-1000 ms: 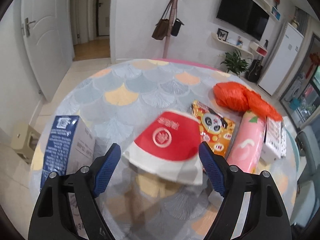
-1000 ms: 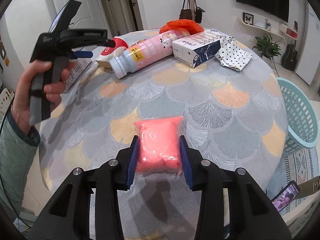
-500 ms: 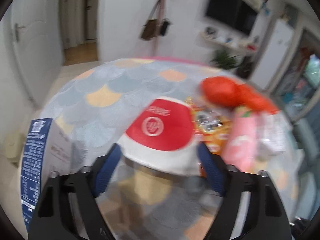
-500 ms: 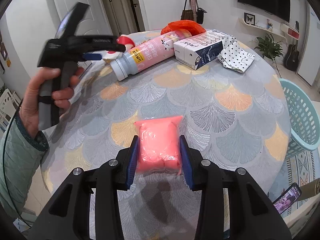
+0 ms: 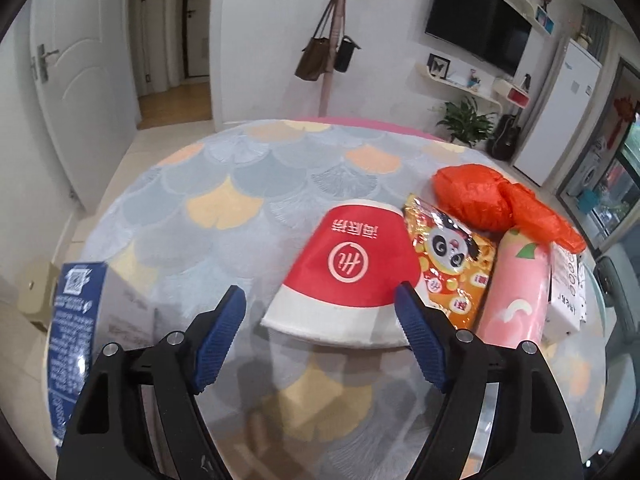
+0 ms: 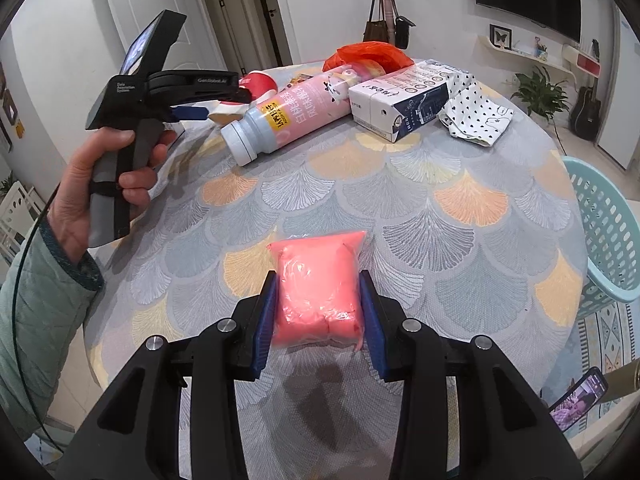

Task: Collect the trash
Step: 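Grasp the red-white paper cup with the left tool while the right tool holds the pink bag, then carry both items over the blue basket and open both tools to drop them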

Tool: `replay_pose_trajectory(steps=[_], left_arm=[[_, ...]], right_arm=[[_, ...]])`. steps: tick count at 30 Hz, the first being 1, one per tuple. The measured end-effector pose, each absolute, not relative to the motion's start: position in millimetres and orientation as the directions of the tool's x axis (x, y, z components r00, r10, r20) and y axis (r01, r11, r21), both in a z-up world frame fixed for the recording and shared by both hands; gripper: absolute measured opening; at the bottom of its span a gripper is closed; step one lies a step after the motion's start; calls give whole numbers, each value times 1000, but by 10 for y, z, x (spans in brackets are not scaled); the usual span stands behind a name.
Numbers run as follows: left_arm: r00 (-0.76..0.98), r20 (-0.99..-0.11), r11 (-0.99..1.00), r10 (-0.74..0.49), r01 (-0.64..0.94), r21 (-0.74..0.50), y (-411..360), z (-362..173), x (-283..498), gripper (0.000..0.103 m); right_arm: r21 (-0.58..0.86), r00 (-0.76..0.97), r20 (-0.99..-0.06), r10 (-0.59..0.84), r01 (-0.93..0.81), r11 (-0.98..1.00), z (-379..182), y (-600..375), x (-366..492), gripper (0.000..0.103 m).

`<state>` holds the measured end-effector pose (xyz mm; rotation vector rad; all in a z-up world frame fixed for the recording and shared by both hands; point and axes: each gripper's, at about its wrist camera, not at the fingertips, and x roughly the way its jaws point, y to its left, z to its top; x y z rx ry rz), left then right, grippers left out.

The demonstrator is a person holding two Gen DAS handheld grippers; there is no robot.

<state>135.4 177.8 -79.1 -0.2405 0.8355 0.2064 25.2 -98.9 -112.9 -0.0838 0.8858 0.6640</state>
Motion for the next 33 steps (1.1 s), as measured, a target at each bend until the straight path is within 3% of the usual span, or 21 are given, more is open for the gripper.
replay_pose_trajectory(steps=[5,9,15,21,33], left_arm=[[673,-738,957,41,-239,-166,1714,-805,1428,67],[711,-703,955,31,-228,-188,1723,-760,1416,40],[759,-651,946,-8,-205,-250,1758,-654,1372,24],[794,-608,947,-25,-176,-268,1719,-523,1307,18],[869,-486,967,-92,-38,-251,1228,73,1005,17]], right_arm=[[197,448,-738,505,-573,796,-1129,-983,259,37],[200,448,-735,509,-574,794,-1132,-985,256,37],[208,447,-732,514,-572,793,-1131,-992,266,37],[210,467,-715,520,-566,797,-1103,-1008,257,36],[223,583,-635,507,-491,842,-803,-1348,409,35]])
